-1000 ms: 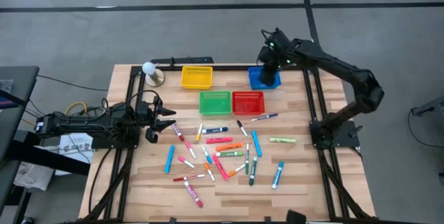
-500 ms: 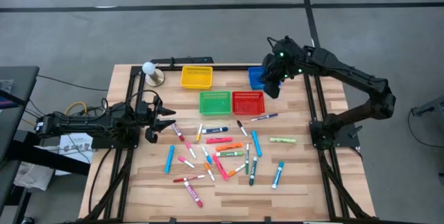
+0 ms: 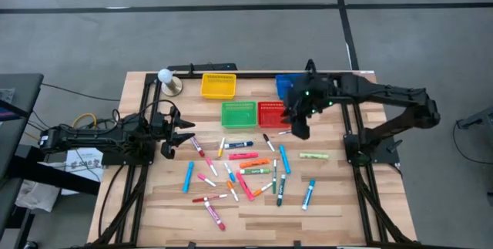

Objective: Pick & Place Markers
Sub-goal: Put the black highlighter into the blue bin

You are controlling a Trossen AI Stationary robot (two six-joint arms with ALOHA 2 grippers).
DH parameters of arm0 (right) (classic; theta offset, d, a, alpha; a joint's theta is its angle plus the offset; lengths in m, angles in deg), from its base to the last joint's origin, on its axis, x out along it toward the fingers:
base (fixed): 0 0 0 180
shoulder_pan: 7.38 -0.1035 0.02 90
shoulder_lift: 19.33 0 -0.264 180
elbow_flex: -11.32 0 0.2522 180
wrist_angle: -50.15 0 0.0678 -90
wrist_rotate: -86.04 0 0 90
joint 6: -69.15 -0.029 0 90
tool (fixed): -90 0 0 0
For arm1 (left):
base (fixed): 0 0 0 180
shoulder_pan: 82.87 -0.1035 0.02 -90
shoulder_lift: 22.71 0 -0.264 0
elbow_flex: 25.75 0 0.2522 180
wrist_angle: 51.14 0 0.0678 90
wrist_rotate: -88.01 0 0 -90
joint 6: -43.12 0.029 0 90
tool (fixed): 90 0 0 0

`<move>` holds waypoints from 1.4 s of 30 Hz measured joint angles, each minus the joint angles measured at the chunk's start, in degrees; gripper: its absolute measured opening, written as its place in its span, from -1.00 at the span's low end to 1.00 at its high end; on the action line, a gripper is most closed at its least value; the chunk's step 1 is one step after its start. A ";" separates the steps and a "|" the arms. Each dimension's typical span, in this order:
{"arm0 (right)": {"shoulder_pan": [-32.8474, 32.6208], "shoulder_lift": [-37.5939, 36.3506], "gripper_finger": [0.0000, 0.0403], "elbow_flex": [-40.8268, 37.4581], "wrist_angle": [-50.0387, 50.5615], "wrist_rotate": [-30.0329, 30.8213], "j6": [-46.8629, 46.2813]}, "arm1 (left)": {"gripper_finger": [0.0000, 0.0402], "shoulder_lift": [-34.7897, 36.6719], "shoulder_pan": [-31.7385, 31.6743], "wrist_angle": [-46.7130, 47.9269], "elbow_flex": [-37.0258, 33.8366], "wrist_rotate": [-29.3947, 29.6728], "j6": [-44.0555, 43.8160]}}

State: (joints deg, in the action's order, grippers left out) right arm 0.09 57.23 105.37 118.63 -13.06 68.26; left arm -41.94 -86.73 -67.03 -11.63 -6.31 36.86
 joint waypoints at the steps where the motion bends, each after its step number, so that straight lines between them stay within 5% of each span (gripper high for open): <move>1: -0.97 0.39 -0.50 0.00 -0.35 0.02 -1.53 | -0.17 0.00 0.01 0.00 0.01 0.01 0.00; 8: -5.08 6.28 -0.49 -0.09 -0.44 3.77 -15.45 | -0.17 -0.12 0.00 -0.11 0.00 0.02 0.01; 29: -6.15 26.50 0.02 -0.04 1.08 5.92 -29.66 | -0.17 -1.86 0.01 -0.45 -0.02 -0.01 0.00; 42: -6.04 31.74 0.01 -0.04 -1.25 6.06 -37.44 | -0.17 -1.90 0.01 -0.44 -0.02 0.00 0.00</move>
State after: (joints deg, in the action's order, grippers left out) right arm -5.95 88.96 105.33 117.37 -7.00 30.82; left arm -43.84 -86.71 -67.47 -11.65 -6.31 36.86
